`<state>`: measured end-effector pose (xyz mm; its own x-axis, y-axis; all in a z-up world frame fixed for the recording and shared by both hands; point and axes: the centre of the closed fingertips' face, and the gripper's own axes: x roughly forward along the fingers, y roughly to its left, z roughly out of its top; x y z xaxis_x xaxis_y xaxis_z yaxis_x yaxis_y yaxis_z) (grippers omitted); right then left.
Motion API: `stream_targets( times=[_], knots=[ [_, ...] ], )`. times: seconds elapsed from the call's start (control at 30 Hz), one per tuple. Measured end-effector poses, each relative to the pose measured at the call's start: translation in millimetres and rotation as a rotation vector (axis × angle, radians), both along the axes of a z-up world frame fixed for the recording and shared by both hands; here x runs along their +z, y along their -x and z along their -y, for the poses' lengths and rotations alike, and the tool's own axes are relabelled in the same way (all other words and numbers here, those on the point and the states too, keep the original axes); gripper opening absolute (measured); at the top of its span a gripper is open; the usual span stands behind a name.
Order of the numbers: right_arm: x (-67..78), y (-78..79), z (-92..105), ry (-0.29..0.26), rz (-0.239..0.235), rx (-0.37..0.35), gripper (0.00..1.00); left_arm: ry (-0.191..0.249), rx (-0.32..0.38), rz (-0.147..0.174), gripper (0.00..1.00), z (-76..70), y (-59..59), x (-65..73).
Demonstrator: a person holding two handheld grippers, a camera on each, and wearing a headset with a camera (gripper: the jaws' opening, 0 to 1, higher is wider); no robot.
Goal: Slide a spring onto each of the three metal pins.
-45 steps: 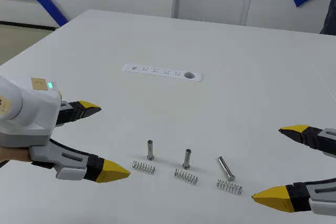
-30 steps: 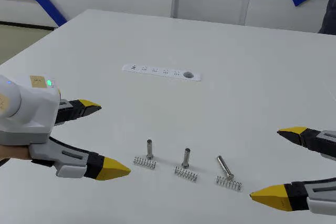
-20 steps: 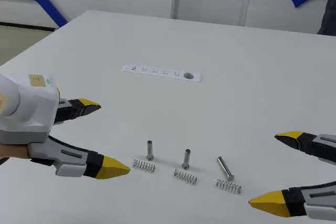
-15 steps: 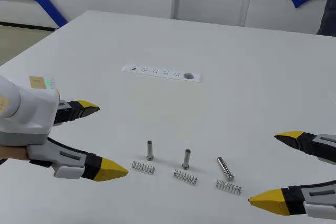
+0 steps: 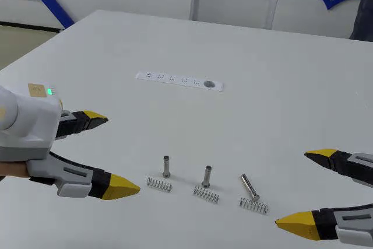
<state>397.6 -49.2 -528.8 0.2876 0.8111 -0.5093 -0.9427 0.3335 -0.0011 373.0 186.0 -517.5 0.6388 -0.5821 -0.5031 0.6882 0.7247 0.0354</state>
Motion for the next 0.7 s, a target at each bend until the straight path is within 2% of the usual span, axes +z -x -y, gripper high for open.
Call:
stream_targets(
  times=[0.17, 0.27, 0.37, 0.53, 0.7],
  knots=[
    [-2.1, -1.3, -1.3, 0.015, 0.007, -0.001, 0.89, 0.0, 0.0, -0.002, 0.96, 0.3, -0.2, -1.3],
    [0.8, -5.4, -2.5, -0.005, 0.026, -0.017, 0.83, -0.009, -0.007, -0.006, 0.96, 0.7, 0.8, -2.9],
    [4.9, -10.0, -3.4, -0.04, 0.016, -0.044, 0.81, -0.007, -0.009, -0.007, 0.96, 0.9, 1.3, -3.6],
    [5.7, -16.7, -1.6, -0.032, 0.041, -0.061, 0.76, 0.004, -0.003, -0.008, 0.95, 0.7, -0.2, -4.4],
    [3.9, -20.3, -2.4, -0.037, 0.028, -0.068, 0.75, 0.006, -0.004, -0.014, 0.95, 1.1, -1.4, -6.8]
  ],
)
